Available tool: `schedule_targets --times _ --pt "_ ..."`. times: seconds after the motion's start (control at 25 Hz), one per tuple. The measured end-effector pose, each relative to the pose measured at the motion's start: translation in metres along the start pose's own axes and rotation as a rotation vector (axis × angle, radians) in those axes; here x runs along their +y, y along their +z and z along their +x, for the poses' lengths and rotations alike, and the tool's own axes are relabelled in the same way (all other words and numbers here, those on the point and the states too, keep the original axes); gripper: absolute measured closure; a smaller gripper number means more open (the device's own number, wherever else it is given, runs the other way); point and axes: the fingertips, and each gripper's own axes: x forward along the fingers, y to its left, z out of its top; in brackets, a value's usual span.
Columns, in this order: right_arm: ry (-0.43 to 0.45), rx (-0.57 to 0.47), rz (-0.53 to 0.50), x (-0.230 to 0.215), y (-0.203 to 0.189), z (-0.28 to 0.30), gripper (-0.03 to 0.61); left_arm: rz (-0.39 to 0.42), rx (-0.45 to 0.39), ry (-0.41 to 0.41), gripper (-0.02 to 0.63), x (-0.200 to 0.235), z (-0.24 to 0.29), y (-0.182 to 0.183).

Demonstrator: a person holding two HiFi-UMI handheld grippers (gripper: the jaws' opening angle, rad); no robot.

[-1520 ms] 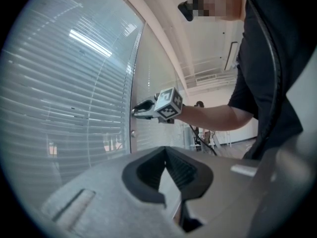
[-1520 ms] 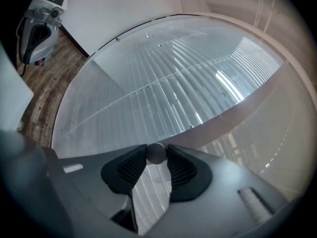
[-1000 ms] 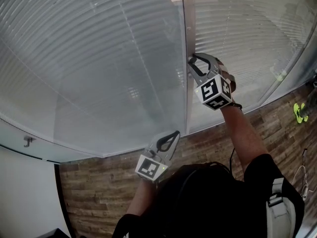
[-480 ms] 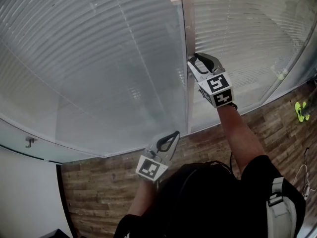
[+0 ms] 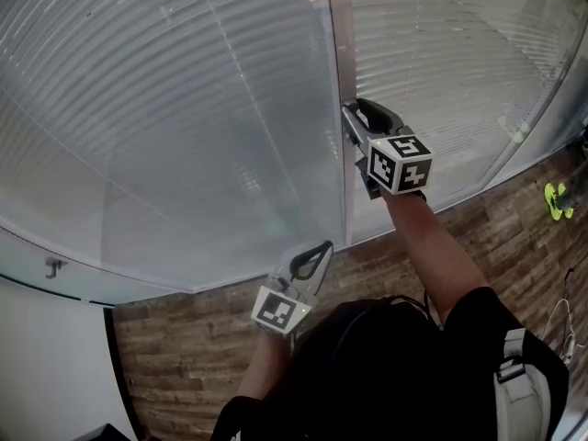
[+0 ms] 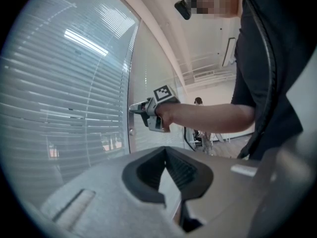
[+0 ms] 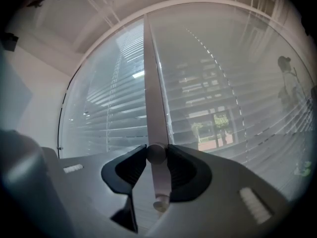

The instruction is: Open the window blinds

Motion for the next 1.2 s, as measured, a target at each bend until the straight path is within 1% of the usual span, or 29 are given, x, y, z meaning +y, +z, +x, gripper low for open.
schedule_targets --times 0.56,1.04,1.16,1.2 --pt "-0.002 0.005 -0.023 0.0 0.0 0.0 0.451 -0.013 0.006 -0.036 0.609 -0.009 0.008 -0.003" --pt "0.016 0.024 -0.04 0.001 0.0 0.0 0.445 0.0 0.004 -0.045 0.609 -0.004 0.014 0.002" --pt "0.023 0.035 -0.063 0.001 -0.002 0.0 0.44 0.005 0.007 -0.047 0.609 -0.006 0.015 0.002" --pt "0.025 0.043 -0.084 0.001 -0.003 -0.001 0.429 0.004 0.007 -0.047 0.609 -0.007 0.015 0.002"
